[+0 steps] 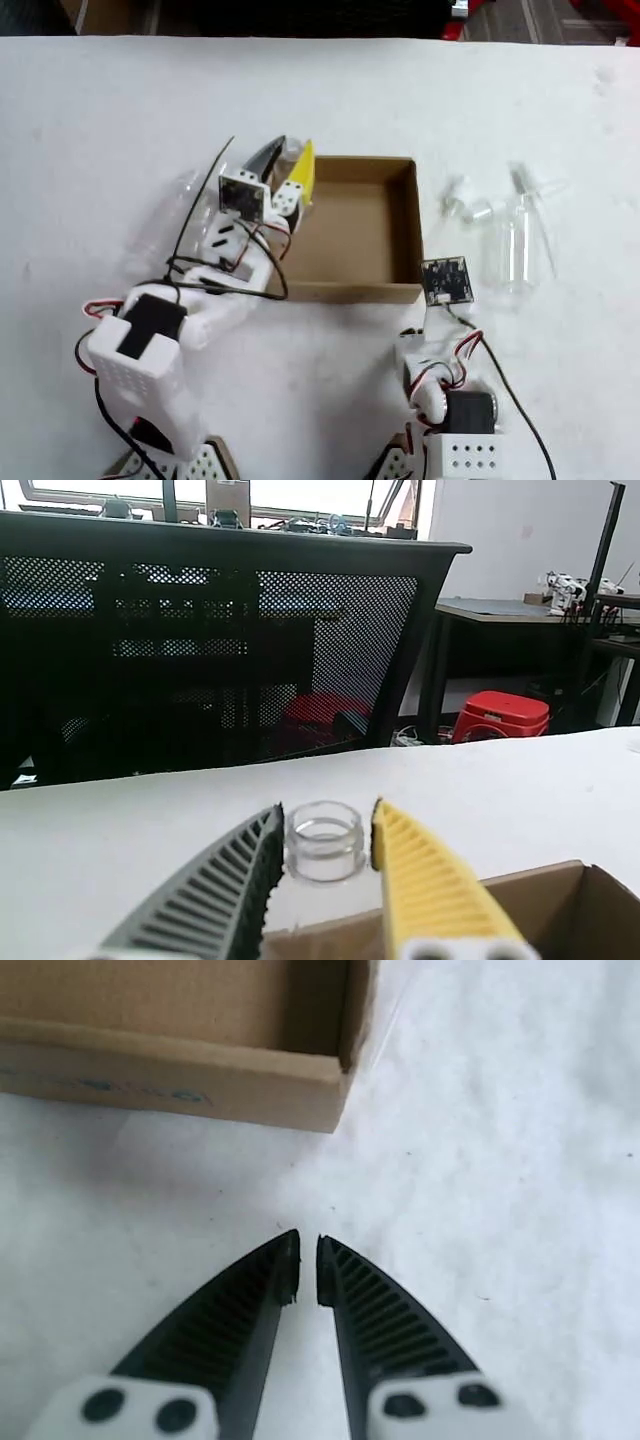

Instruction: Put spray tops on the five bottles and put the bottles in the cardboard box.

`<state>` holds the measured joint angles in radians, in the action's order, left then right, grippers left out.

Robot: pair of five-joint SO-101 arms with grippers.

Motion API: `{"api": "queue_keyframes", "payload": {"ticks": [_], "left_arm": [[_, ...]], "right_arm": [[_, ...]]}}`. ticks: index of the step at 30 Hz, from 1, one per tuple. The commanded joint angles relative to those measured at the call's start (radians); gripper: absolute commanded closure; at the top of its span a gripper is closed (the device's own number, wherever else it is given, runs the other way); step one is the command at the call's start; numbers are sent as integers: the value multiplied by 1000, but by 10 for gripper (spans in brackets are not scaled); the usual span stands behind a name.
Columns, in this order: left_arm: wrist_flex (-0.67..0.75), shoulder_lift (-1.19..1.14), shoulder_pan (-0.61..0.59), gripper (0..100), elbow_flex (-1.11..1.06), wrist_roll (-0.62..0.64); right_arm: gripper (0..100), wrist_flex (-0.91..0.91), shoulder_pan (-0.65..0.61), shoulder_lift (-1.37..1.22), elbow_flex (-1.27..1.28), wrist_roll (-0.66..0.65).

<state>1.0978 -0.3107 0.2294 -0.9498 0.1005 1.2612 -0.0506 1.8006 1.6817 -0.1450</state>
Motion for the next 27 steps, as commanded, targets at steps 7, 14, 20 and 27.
{"api": "queue_keyframes", "payload": {"ticks": [7, 14, 20, 27], "left_arm": [[-212, 246, -21, 745, -37, 34], [-319, 404, -18, 748, -58, 54], [-575, 740, -42, 748, -150, 60], [-1473, 1168, -170, 748, 68, 60]], "right_arm": [[984, 5, -1, 1, 9, -9], [984, 5, -1, 1, 9, -9], [984, 5, -2, 1, 9, -9], [984, 5, -2, 1, 9, -9]]}}
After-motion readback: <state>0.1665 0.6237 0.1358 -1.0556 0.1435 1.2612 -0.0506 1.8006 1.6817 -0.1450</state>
